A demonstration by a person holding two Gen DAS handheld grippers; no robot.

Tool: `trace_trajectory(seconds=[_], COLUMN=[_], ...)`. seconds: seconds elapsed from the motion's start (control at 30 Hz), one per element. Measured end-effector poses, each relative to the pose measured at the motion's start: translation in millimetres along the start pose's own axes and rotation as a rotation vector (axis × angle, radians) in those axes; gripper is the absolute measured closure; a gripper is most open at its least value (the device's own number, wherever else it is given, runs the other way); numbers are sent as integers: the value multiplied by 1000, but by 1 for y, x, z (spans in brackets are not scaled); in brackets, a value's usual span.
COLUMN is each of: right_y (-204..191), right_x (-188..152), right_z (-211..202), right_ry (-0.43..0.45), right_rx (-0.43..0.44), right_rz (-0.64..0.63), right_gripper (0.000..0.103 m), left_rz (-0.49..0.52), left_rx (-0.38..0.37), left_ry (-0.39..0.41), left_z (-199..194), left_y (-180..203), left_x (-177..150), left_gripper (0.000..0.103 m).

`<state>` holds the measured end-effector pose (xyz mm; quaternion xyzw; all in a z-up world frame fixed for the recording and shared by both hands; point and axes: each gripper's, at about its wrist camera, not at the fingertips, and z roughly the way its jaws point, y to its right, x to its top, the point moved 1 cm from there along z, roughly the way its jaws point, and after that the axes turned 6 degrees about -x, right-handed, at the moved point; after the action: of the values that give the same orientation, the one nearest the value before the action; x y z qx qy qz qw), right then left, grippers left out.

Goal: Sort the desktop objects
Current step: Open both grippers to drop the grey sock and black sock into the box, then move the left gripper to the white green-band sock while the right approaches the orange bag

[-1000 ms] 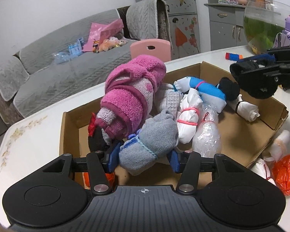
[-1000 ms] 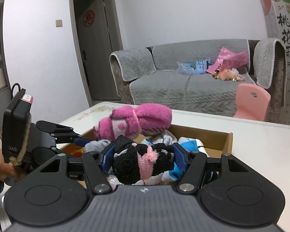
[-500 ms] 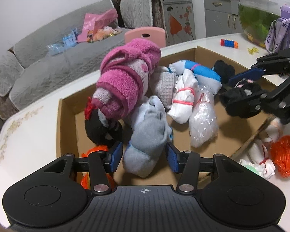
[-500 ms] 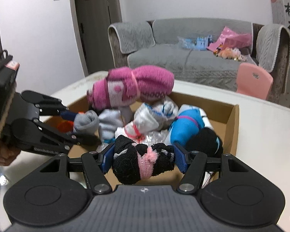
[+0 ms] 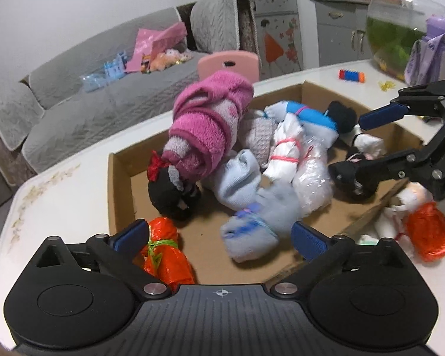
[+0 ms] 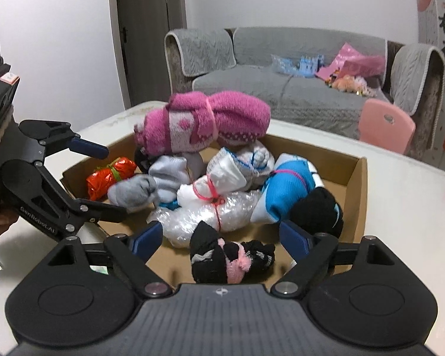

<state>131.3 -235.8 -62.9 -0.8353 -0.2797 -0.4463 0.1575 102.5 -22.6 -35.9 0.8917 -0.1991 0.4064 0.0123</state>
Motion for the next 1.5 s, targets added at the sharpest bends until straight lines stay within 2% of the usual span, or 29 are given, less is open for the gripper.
trace_trajectory(seconds=[0.27,0.4,0.53,0.77,1.0,1.17,1.3,1.33,1.5], right_y=[-3,-4,-6,-20,-27,-26,-24,-25,-26], right_x=[-10,-22,-37,-64,-70,-72,-73,-73,-74], right_z=[-50,-64,-69,-75,-60,-50,-44,-43,-44], right_ry=[62,41,7,-43,-76,-93,-109,-113,-112], right_rx=[-16,24,56,87,93,94,94,95,94], right_rz=[-28,-38,-25,-21,-25,1,29,33,43], right_gripper=[13,10,10,11,11,13,19,23,28], left_rz=[115,126,191,192,180,117,113,109,93], left_rx=[-27,-186,-240,-366,-374,-404,-398,-396,-382], left_ry=[87,81,52,-20,-73,-65,-53,-53,-40], left_z=[-40,-44,-30,-9,10,19,20,20,21], left_y=[18,31,55,75,80,74,76,76,76], left_x=[-10,-17,-22,-27,-36,-34,-33,-34,-33], left_gripper=[0,0,0,0,0,0,0,0,0])
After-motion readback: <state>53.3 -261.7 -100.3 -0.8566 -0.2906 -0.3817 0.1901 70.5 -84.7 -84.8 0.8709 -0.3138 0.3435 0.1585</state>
